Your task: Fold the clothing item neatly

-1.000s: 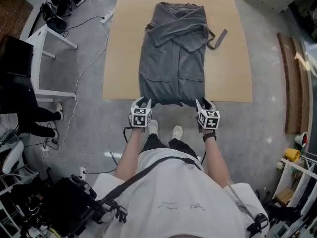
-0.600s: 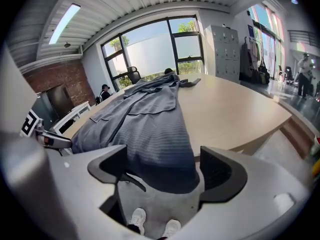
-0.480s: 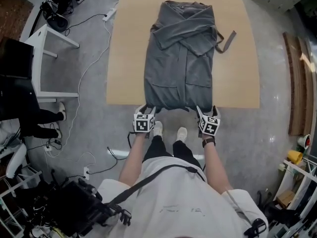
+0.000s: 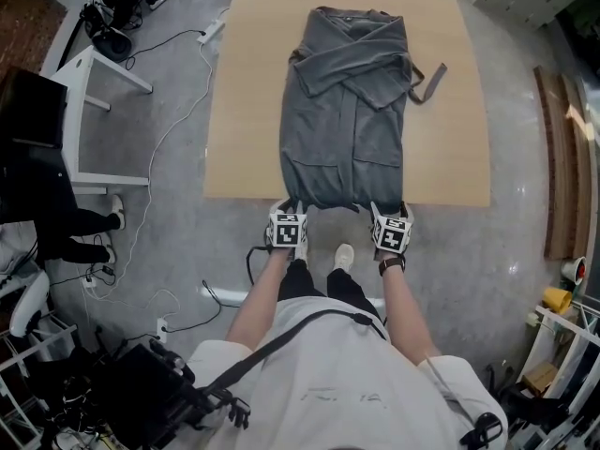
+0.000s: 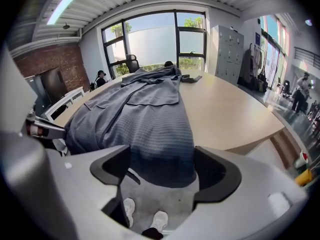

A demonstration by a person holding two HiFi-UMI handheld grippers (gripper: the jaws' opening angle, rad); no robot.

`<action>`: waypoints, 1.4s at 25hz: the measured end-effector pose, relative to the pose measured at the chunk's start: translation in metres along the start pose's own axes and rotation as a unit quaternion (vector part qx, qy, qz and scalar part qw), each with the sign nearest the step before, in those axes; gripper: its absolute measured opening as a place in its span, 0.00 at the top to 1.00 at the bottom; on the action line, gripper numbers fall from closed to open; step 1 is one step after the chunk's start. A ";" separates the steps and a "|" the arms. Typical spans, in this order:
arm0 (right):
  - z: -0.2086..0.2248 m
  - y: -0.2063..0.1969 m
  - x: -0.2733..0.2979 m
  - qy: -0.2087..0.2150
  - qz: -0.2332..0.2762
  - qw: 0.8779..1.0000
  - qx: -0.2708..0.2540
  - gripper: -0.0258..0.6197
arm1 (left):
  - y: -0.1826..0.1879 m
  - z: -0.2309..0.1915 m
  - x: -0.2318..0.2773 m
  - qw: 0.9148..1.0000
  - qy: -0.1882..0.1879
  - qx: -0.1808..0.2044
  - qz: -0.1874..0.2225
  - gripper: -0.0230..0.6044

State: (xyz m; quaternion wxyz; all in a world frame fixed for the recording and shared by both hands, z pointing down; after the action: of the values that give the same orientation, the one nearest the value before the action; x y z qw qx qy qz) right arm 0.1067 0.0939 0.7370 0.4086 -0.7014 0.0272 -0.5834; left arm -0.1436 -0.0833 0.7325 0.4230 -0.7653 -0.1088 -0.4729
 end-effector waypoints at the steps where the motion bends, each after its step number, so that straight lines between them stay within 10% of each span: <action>1: -0.002 -0.001 0.000 0.004 -0.003 1.000 0.001 0.37 | 0.001 0.005 0.001 1.000 -0.009 -0.003 -0.003 0.86; 4: -0.020 -0.004 -0.001 0.045 -0.016 0.999 0.009 0.78 | 0.002 0.024 0.006 0.999 -0.050 -0.007 -0.016 0.90; 6: -0.034 -0.004 0.001 0.080 -0.023 0.996 0.020 0.81 | 0.003 0.034 0.007 0.997 -0.076 -0.004 -0.028 0.91; 15: -0.042 0.012 -0.046 0.183 -0.008 0.983 0.027 0.85 | 0.006 0.056 -0.044 0.984 -0.146 -0.095 0.021 0.91; 26: -0.040 0.021 -0.142 0.253 0.070 0.965 0.007 0.86 | 0.012 0.098 -0.127 0.974 -0.197 -0.020 0.114 0.91; 35: -0.020 0.065 -0.190 0.326 0.131 0.936 0.028 0.87 | 0.069 0.137 -0.180 0.946 -0.241 -0.047 0.210 0.91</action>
State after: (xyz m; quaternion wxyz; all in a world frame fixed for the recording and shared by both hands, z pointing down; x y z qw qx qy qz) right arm 0.0579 0.1382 0.5459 0.4695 -0.4509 0.2344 -0.7220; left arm -0.1130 0.0188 0.5212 0.4373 -0.8809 -0.0221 -0.1796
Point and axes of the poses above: the fingertips, and each gripper's own axes: x forward along the fingers, z to its right, y out of its top, the point moved 4 cm from there along -x, backward along the fingers, and after that the axes turned 2 degrees about -y, right-handed, at the moved point
